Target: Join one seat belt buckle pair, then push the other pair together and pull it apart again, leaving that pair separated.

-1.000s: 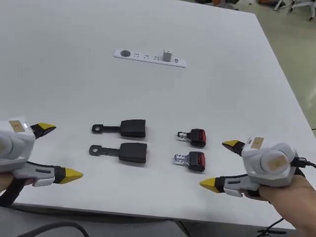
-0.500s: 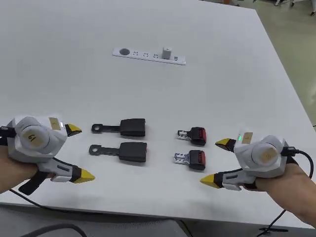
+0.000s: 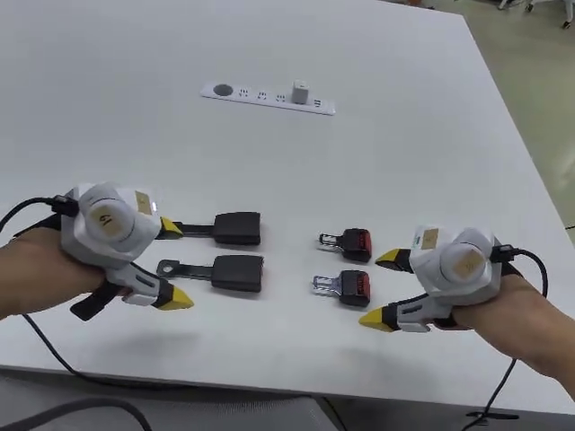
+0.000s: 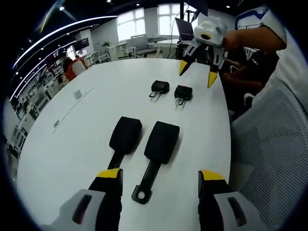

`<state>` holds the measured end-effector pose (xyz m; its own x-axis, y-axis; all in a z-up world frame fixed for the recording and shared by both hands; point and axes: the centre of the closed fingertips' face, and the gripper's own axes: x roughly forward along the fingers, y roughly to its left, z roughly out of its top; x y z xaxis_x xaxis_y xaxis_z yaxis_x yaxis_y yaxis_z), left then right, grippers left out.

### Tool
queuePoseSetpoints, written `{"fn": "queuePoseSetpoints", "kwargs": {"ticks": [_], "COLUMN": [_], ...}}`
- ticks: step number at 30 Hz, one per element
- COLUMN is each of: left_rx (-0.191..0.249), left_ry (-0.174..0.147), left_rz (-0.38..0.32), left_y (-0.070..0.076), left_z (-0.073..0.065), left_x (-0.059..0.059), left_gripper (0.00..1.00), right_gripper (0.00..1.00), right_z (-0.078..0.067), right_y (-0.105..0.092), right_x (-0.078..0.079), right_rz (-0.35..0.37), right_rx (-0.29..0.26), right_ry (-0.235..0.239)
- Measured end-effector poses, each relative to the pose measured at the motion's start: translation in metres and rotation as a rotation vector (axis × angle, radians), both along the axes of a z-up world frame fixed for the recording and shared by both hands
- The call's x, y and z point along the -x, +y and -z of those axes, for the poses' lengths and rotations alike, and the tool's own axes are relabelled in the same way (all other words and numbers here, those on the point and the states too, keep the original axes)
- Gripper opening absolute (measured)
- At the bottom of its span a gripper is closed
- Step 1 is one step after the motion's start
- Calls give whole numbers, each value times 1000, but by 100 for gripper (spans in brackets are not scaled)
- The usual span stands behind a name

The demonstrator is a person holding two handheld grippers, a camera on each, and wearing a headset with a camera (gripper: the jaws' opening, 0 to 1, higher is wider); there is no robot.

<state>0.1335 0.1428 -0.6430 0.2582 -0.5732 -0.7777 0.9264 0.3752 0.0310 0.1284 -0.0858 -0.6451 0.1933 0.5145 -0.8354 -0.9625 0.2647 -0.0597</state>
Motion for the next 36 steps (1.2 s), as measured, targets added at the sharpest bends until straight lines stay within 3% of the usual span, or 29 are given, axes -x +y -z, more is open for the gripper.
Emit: {"fn": "queuePoseSetpoints", "kwargs": {"ticks": [1, 6, 8, 12, 19, 26, 31, 36], "left_rx": [-5, 14, 6, -12, -22, -44, -53, -69], "left_ry": [-12, 0, -3, 14, 32, 68, 65, 77], "left_rz": [2, -2, 9, 52, 84, 124, 139, 182], "left_y": [-2, -10, -15, -20, -31, -34, -36, -40], "left_z": [1, 3, 4, 8, 12, 25, 28, 35], "left_x": [-2, -7, -7, -8, -13, -18, -23, -20], "left_gripper": [67, 64, 64, 57, 55, 52, 50, 48], "right_gripper": [50, 49, 49, 48, 45, 42, 40, 40], "right_z": [1, 4, 5, 10, 13, 17, 23, 33], "right_y": [0, -2, -2, 0, 2, 6, 4, 2], "right_x": [1, -2, -1, -5, -10, -14, -16, -19], "right_rz": [-7, -28, -28, -45, -62, -71, -96, -107], "right_rx": [2, 21, 24, 30, 33, 32, 58, 74], "right_ry": [8, 1, 21, 24, 34, 64, 76, 89]}}
